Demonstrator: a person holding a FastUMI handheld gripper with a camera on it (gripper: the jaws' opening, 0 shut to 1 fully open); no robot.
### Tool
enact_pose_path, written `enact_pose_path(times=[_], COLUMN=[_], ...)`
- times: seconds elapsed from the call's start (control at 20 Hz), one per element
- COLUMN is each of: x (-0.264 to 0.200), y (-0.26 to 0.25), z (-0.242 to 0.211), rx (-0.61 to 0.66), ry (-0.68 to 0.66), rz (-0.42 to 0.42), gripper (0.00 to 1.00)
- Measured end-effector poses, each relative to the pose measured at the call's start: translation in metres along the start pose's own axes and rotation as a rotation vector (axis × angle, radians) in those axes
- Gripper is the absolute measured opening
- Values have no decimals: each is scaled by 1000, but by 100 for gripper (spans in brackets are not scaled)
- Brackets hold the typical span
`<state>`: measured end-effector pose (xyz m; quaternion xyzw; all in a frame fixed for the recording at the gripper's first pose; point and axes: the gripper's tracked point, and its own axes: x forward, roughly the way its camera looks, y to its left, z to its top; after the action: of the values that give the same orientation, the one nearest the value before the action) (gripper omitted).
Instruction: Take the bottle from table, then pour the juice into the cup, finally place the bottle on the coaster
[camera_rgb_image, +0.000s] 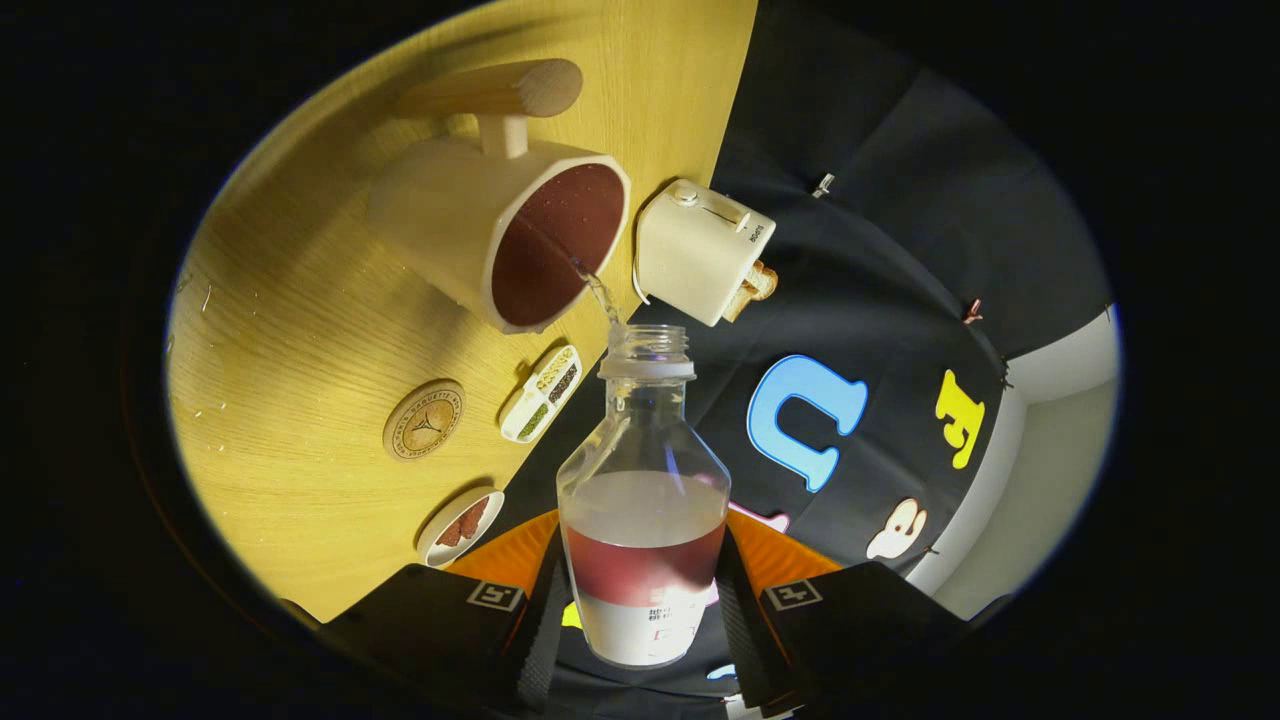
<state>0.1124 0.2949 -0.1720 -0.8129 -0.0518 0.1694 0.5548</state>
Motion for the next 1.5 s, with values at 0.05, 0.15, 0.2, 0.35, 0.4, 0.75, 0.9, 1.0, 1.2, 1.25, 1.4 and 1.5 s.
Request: enact_pose_path(times=[0.05, 0.15, 0.2, 0.35, 0.4, 0.75, 0.9, 1.0, 1.2, 1.25, 1.4, 1.5], x=[0, 2, 3, 2, 2, 6, 3, 5, 7, 7, 7, 7], y=[-2, -5, -5, -8, -11, -23, -23, -22, -23, -24, -27, -26], z=[1, 3, 3, 2, 3, 8, 13, 16, 18, 19, 24, 26], rx=[-12, -35, -46, -89, -108, -217, -246, -261, -286, -291, -294, -296], ry=[-9, -28, -35, -50, -56, -90, -109, -117, -132, -135, -145, -146], rz=[-4, -12, -14, -27, -37, -79, -86, -87, -101, -106, -115, -113], gripper=[72, 72, 72, 72, 72, 72, 72, 72, 72, 72, 72, 72])
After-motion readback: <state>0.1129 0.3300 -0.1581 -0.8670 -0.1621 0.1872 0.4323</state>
